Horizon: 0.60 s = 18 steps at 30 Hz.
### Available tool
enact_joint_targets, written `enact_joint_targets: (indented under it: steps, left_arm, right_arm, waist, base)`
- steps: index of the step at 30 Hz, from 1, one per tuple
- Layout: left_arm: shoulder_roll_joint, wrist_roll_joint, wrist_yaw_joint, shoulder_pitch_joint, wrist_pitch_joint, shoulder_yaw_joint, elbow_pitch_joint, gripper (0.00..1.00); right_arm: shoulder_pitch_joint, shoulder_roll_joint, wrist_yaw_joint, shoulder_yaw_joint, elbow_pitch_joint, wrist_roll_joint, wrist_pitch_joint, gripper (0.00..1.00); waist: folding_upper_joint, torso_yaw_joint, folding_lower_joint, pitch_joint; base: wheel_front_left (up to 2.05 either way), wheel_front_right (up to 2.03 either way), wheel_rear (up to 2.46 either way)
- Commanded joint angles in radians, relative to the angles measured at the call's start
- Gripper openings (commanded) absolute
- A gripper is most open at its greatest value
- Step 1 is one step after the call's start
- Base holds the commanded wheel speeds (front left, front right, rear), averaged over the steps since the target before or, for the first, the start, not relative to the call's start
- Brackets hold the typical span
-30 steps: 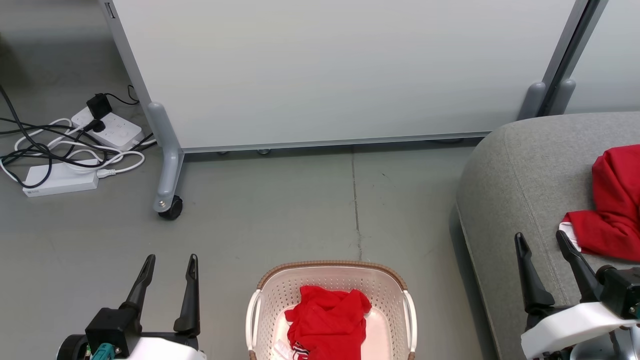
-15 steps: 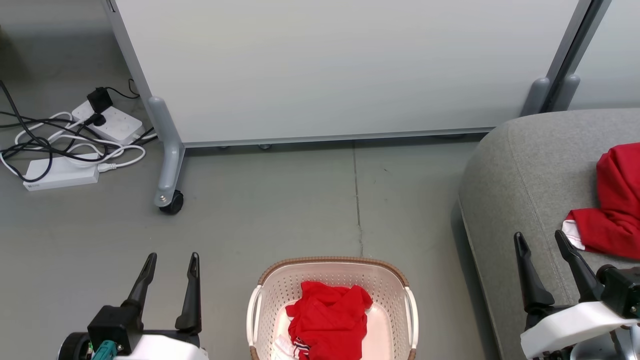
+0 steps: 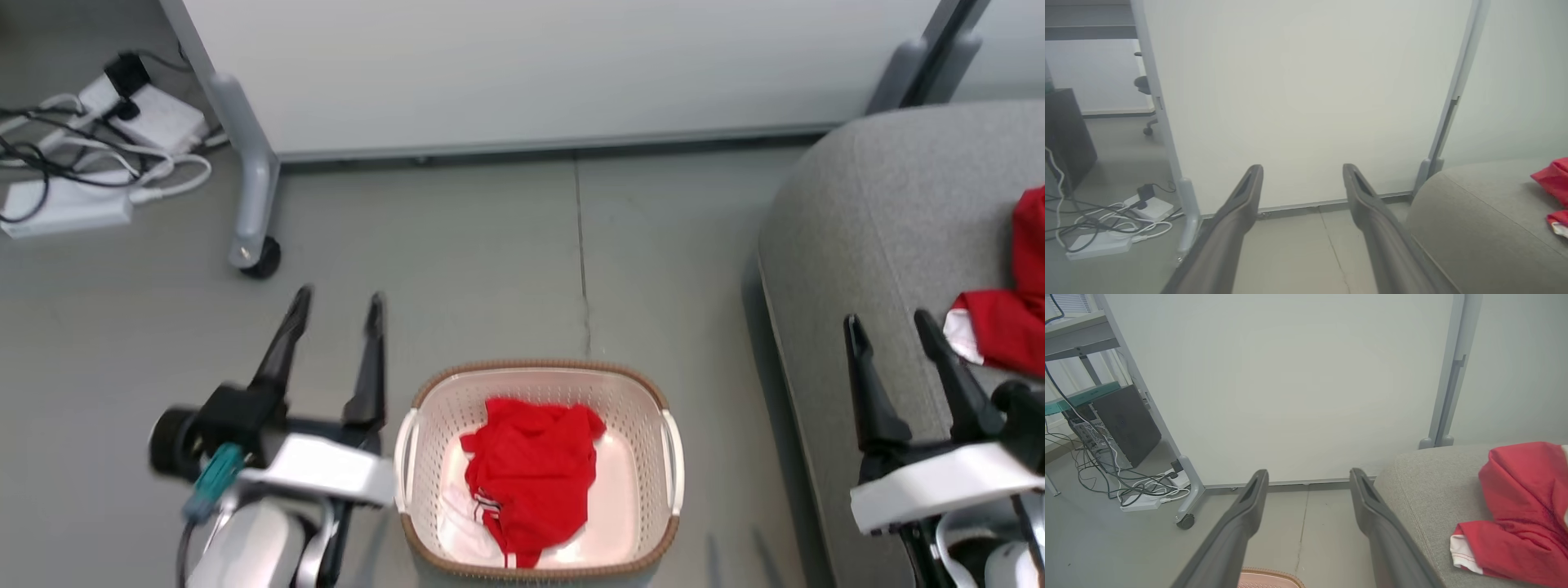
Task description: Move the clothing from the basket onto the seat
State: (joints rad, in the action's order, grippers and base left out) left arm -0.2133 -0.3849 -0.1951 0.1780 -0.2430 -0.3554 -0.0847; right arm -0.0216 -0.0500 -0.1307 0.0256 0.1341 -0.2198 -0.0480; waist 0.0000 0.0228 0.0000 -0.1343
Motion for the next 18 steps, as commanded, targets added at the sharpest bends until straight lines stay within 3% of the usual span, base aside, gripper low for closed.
enact_joint_targets:
  steps: [1, 10, 18]
  left_arm:
    - [0.007, 0.012, 0.014, 0.048, -0.001, -0.015, -0.019, 1.0]
    - [0.1, 0.067, 0.117, 0.344, 0.016, -0.143, -0.294, 1.0]
    - [0.13, 0.113, 0.173, 0.534, 0.053, -0.224, -0.596, 1.0]
  right_arm:
    - [-0.026, -0.003, 0.0, -0.003, 0.012, 0.004, 0.003, 1.0]
    - [-0.186, -0.003, 0.0, -0.044, 0.046, -0.009, 0.044, 1.0]
    - [-0.301, -0.003, 0.0, -0.074, 0.068, -0.032, 0.103, 1.0]
  waist:
    - [0.0, -0.018, 0.0, -0.071]
    - [0.0, -0.116, 0.0, -0.351]
    - [0.0, -0.196, 0.0, -0.575]
  base:
    - [0.0, 0.0, 0.0]
    - [0.0, 0.0, 0.0]
    - [0.0, 0.0, 0.0]
